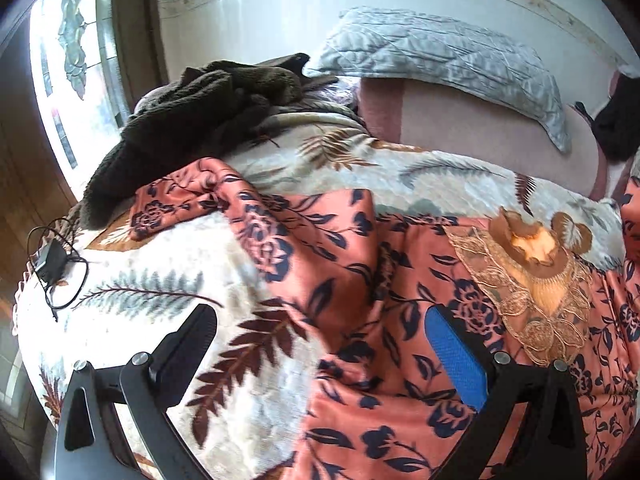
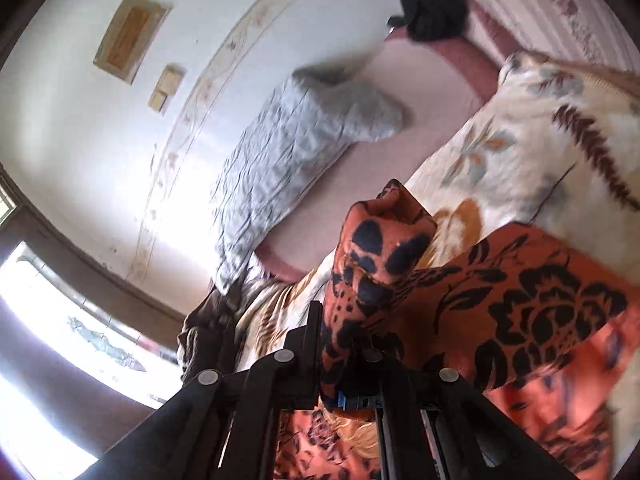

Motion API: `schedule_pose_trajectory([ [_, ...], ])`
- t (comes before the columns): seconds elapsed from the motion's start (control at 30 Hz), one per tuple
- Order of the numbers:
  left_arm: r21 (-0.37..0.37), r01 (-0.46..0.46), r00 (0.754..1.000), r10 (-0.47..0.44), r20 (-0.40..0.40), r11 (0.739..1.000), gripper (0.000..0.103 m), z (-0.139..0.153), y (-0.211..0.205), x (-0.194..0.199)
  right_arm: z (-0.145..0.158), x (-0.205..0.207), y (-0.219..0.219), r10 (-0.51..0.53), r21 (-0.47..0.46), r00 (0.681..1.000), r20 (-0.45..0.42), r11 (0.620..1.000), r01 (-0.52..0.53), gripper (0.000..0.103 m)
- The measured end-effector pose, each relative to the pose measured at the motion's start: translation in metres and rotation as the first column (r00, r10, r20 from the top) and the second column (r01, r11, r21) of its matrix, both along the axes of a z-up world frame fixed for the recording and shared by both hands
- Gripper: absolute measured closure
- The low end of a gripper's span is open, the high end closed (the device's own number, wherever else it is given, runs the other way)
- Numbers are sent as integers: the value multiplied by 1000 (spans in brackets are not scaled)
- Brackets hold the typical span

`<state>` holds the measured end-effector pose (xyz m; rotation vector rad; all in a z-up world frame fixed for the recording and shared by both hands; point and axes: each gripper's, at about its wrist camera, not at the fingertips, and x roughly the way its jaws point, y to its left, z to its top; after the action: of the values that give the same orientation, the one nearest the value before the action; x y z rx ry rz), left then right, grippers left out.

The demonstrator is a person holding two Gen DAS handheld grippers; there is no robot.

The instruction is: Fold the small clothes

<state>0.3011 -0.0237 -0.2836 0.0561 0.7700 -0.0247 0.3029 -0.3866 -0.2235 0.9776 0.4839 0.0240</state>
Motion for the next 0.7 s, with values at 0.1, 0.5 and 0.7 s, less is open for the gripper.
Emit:
schedule_pose_trajectory([
  [0.1,-7,-60,998,60,30,998,0,3,31,4,-29,39,74,92,119,995,-31,989,-88,92],
  [0.5,-147,-72,994,83,71,987,0,17,47,6,-7,-11,111,203,-28,978,-42,978,-204,20],
  [0.7,-91,79,990,-68,120,993,0,18,-13,-8,-26,-121,36,-39,-120,993,-111,992,26,22],
])
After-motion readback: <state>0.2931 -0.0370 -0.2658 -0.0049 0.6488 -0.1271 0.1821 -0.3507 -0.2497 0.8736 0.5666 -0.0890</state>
